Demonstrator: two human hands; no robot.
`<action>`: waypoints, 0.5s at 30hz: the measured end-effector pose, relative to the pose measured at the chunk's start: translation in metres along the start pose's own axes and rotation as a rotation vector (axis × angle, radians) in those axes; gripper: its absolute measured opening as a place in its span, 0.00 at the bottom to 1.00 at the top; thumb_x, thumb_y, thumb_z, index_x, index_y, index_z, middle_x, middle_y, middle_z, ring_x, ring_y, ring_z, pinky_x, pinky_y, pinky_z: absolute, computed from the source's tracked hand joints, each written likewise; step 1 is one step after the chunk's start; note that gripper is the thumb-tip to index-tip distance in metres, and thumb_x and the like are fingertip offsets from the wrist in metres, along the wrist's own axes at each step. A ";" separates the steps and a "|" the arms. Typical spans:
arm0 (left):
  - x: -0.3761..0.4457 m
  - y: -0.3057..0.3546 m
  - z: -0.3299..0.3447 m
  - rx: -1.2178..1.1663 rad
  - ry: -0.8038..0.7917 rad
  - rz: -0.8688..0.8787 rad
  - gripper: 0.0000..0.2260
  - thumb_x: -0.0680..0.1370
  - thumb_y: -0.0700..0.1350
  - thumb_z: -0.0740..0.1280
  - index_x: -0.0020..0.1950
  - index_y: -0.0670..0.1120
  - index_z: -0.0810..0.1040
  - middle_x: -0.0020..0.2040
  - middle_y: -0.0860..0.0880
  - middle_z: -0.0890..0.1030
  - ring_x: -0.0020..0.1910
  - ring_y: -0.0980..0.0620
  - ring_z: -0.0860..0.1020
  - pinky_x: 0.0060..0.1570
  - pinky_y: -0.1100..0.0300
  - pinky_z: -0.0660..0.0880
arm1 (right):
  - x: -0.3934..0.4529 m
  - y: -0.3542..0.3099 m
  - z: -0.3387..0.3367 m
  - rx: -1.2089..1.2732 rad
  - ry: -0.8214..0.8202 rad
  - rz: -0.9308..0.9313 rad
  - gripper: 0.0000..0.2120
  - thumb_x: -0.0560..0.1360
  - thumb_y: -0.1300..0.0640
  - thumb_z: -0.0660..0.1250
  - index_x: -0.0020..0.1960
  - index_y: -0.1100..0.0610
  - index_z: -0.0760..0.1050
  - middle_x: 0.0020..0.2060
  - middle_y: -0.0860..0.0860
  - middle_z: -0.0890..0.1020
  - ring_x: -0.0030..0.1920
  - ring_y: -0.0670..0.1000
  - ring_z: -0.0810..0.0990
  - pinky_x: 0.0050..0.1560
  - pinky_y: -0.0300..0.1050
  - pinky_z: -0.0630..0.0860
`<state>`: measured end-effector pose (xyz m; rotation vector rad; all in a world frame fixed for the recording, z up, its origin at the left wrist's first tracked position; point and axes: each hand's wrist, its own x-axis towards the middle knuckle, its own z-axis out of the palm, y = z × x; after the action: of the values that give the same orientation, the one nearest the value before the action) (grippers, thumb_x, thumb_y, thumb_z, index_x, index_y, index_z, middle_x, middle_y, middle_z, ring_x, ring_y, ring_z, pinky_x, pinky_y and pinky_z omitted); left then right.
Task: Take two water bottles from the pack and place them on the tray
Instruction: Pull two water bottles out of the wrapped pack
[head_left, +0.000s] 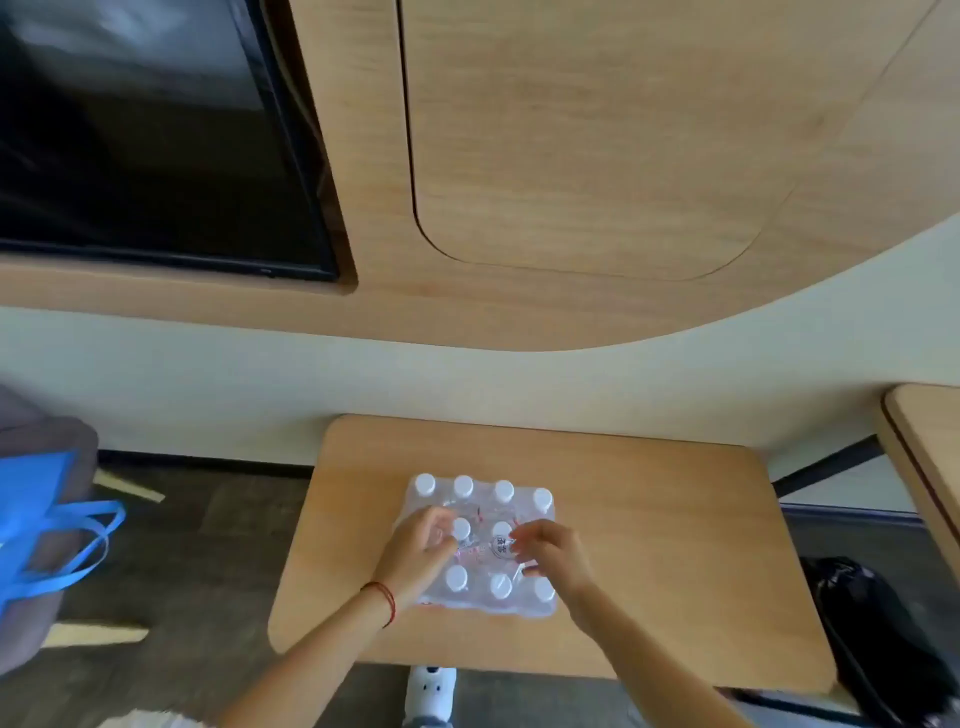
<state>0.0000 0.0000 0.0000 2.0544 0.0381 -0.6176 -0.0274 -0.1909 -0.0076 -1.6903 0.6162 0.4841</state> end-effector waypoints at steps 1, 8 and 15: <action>0.007 -0.009 0.001 0.092 -0.010 0.034 0.12 0.75 0.40 0.64 0.58 0.45 0.75 0.58 0.47 0.77 0.57 0.48 0.74 0.59 0.54 0.72 | 0.007 0.008 0.009 -0.075 0.007 0.004 0.14 0.71 0.73 0.59 0.40 0.57 0.78 0.38 0.54 0.80 0.38 0.51 0.77 0.41 0.40 0.77; 0.039 -0.055 0.031 0.652 -0.059 0.065 0.29 0.75 0.53 0.65 0.73 0.51 0.59 0.76 0.46 0.56 0.75 0.44 0.52 0.74 0.50 0.56 | 0.030 0.029 0.044 -0.514 0.027 -0.144 0.16 0.71 0.71 0.63 0.58 0.62 0.76 0.58 0.55 0.79 0.48 0.55 0.82 0.45 0.34 0.72; 0.050 -0.074 0.049 0.723 0.025 0.031 0.41 0.71 0.58 0.69 0.76 0.53 0.47 0.79 0.46 0.47 0.77 0.42 0.45 0.76 0.48 0.50 | 0.059 0.043 0.063 -0.702 -0.099 -0.144 0.26 0.75 0.70 0.59 0.71 0.57 0.65 0.69 0.55 0.72 0.64 0.55 0.74 0.62 0.44 0.73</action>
<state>0.0037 -0.0102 -0.1011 2.7502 -0.2346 -0.6430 -0.0080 -0.1439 -0.0895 -2.3337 0.2514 0.7286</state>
